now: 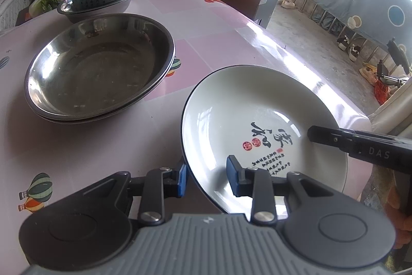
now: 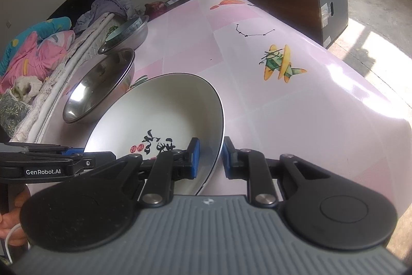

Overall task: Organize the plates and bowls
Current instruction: 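Carry the white calligraphy plate with both grippers toward the large steel bowl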

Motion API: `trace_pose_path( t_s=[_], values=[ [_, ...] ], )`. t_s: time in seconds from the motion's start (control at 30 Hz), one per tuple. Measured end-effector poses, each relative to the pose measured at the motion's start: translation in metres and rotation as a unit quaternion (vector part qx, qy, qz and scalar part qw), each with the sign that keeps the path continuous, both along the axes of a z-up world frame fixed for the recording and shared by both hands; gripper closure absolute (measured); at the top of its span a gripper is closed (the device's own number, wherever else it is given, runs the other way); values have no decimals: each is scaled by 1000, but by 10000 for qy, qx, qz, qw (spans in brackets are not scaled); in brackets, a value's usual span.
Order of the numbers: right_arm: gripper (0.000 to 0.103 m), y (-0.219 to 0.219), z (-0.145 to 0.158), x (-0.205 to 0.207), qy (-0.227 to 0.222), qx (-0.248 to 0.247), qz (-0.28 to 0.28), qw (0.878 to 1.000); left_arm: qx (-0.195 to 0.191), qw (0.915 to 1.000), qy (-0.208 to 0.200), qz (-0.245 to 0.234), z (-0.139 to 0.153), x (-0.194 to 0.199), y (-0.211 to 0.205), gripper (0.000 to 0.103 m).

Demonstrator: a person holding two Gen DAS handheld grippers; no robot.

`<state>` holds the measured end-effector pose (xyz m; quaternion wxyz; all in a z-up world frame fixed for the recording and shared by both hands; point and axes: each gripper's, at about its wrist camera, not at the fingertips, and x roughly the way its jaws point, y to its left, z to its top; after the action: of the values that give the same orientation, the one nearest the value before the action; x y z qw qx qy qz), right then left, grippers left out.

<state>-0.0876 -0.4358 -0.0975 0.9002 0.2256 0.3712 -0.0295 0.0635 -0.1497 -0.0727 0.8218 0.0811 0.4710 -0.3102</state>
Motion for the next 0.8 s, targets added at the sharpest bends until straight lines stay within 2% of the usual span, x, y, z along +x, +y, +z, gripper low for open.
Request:
trace_pose_path(
  t_s=[0.43, 0.8],
  values=[
    [85, -2, -1, -3, -92, -4, 118, 9999, 27, 9995, -33, -314, -1, 8, -2, 67],
    [82, 2, -1, -5, -151, -70, 111, 9998, 84, 9995, -87, -305, -1, 7, -7, 65]
  ],
)
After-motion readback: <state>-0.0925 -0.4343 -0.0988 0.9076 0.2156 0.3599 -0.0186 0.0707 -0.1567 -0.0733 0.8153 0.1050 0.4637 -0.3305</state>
